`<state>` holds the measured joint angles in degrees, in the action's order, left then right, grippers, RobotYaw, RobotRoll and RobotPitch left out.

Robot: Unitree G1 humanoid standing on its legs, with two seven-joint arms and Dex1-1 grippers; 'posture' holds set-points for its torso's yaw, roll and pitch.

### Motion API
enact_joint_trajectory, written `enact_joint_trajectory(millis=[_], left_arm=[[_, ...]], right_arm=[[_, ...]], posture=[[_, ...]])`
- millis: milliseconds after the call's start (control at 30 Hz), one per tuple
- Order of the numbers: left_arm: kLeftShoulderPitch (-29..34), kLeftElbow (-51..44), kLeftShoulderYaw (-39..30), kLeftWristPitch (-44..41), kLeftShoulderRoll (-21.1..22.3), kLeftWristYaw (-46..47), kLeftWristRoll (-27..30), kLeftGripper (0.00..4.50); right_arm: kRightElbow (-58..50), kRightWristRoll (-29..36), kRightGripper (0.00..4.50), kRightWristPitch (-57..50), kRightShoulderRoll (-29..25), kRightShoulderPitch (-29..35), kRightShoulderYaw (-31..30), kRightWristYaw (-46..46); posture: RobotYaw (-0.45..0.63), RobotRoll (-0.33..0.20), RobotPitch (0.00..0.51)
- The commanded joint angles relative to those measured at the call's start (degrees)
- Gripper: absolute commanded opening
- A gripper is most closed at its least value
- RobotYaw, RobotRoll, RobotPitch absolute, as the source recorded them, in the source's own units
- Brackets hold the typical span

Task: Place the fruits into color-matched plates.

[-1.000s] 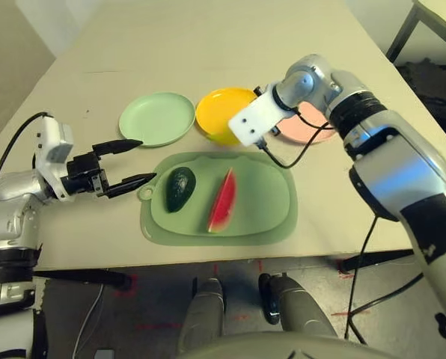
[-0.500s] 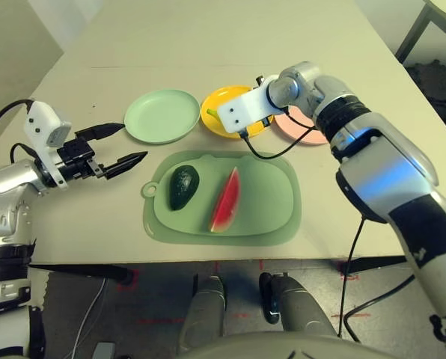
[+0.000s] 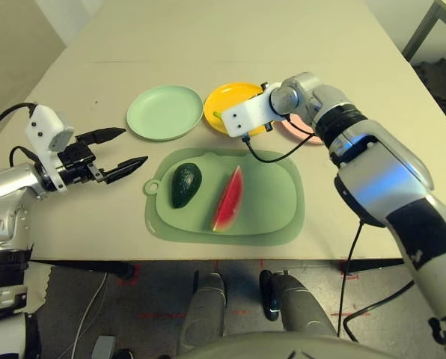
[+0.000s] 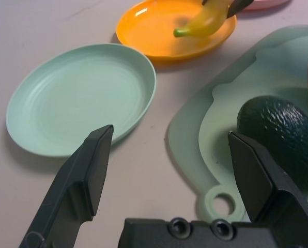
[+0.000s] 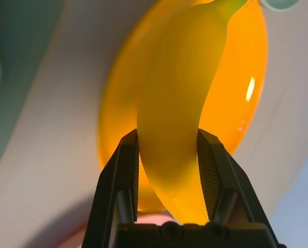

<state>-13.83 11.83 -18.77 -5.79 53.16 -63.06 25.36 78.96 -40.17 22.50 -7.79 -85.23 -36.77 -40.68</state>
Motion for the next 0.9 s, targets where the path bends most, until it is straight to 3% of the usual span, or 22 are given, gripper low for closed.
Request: enact_joint_trajectory(millis=[33,233,500,900], left_arm=[[1.57,-1.57,-1.19,-0.85,0.67,-0.32,0.22,4.5],[2.63,-2.38,-1.79,-1.18,0.82,-0.25,0.18,4.5],[2.11,-1.95,-1.1,-1.46,0.46,-0.21,-0.19,4.5],[-2.4,2.16,0.91,-0.27,0.2,-2.05,-1.15,4.5]], right_arm=[[0.3,-0.78,1.65,-0.49,0.41,0.76,0.06,0.74],[0.37,-1.5,1.65,-0.72,0.4,1.08,0.02,1.11],[0.42,-2.01,4.43,-0.45,0.0,0.6,0.0,1.54],[-0.14,-1.46,4.43,2.89,-3.04,-4.37,0.83,-1.71]], posture=[[0.18,0.0,0.236],[0.18,0.0,0.236],[0.17,0.0,0.232],[0.12,0.0,0.202]])
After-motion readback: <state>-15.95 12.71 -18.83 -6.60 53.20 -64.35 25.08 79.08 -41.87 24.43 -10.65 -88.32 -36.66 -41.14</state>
